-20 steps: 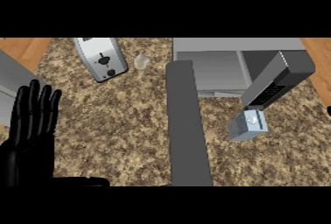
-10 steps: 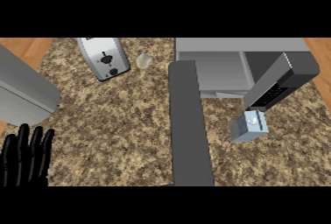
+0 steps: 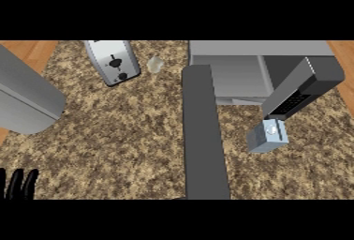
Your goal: Pick up the milk, place it into the microwave and close the microwave
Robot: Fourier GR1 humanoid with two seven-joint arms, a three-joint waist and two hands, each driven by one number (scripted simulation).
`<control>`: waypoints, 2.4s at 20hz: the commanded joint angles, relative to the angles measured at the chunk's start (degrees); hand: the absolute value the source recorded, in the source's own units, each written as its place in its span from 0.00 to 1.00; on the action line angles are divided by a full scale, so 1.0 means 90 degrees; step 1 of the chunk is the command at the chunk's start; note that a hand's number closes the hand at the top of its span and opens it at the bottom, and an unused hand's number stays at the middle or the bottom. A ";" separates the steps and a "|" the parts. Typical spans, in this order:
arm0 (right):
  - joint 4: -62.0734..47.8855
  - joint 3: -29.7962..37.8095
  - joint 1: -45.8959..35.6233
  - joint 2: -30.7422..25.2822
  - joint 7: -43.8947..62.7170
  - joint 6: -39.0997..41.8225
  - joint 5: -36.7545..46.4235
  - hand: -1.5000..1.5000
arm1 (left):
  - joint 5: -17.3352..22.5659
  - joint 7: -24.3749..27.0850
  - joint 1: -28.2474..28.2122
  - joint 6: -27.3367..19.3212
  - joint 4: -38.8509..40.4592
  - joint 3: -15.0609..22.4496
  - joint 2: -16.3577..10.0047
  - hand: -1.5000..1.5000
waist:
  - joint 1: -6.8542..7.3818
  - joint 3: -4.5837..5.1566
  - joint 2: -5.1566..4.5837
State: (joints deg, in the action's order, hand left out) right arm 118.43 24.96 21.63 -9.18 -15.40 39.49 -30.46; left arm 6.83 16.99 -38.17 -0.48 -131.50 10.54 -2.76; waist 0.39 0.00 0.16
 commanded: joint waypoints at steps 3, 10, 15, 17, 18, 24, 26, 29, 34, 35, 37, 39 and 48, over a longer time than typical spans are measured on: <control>-0.0374 -0.0242 -0.0272 0.0542 -0.0359 0.0060 0.1178 0.00 | 0.0512 0.0188 -0.0918 0.0436 -0.0680 -0.0286 -0.0267 0.00 | 0.0042 -0.0002 0.0000; -0.1155 -0.0218 -0.0883 0.0512 -0.0731 -0.0098 0.1942 0.00 | 0.0458 0.1152 -0.1196 0.0859 0.0226 -0.0505 -0.0149 0.00 | 0.0023 0.0000 -0.0006; -0.2271 -0.0421 -0.1740 0.0557 -0.1467 -0.0515 0.3064 0.00 | 0.0539 0.1233 -0.1580 0.1018 -0.0076 -0.0476 -0.0093 0.00 | 0.0064 -0.0004 -0.0014; -0.2317 -0.0577 -0.1707 0.0605 -0.1537 -0.0668 0.3373 0.00 | 0.0663 0.1530 -0.1876 0.1307 -0.0091 -0.0683 -0.0182 0.00 | 0.0063 -0.0003 -0.0008; -0.2687 -0.0638 -0.1808 0.0723 -0.1884 -0.0825 0.3641 0.00 | 0.0437 0.1679 -0.2137 0.1338 -0.0142 -0.0398 -0.0069 0.00 | 0.0094 -0.0006 -0.0008; -0.3831 -0.0619 -0.2443 0.0531 -0.2296 -0.1490 0.4146 0.00 | 0.1073 0.1529 -0.1885 0.1574 -0.0112 -0.1169 -0.0301 0.00 | 0.0049 -0.0003 -0.0017; -0.4208 -0.0302 -0.2882 0.0196 -0.2027 -0.1487 0.3834 0.00 | 0.1308 0.1752 -0.2127 0.1849 -0.0043 -0.1505 -0.0405 0.00 | 0.0066 -0.0002 -0.0014; -0.5099 -0.0290 -0.2854 0.0019 -0.2845 -0.1615 0.4215 0.00 | 0.0986 0.1960 -0.2183 0.1903 0.0074 -0.1245 -0.0139 0.00 | 0.0072 -0.0005 -0.0016; -0.6346 -0.0402 -0.3079 -0.0241 -0.3838 -0.1687 0.4488 0.00 | 0.0761 0.1636 -0.2328 0.1821 -0.0306 -0.0957 0.0036 0.00 | 0.0070 -0.0010 -0.0026; -0.6496 -0.0460 -0.3463 -0.0338 -0.3580 -0.1588 0.4384 0.00 | 0.0655 0.1625 -0.1997 0.1722 0.0013 -0.0877 0.0154 0.00 | 0.0056 -0.0007 -0.0027; -0.6886 -0.0711 -0.3496 -0.0260 -0.4022 -0.1819 0.4699 0.00 | 0.0895 0.1840 -0.2506 0.2025 -0.0223 -0.1100 0.0012 0.00 | 0.0103 -0.0009 -0.0023; -0.7097 -0.0738 -0.3682 -0.0301 -0.4030 -0.1773 0.4581 0.00 | 0.1096 0.1747 -0.2723 0.2110 -0.0513 -0.1178 -0.0018 0.00 | 0.0116 -0.0010 -0.0023; -0.8630 -0.1189 -0.3794 -0.0215 -0.5110 -0.2632 0.5120 1.00 | 0.1363 0.1731 -0.2257 0.2390 0.0085 -0.1756 -0.0090 0.00 | 0.0081 -0.0009 -0.0033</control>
State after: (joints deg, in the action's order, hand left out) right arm 47.43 15.25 -12.55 -11.18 -51.86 15.67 13.77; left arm 17.13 32.45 -59.27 19.36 -132.27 -2.80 -2.77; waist 1.10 -0.07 -0.09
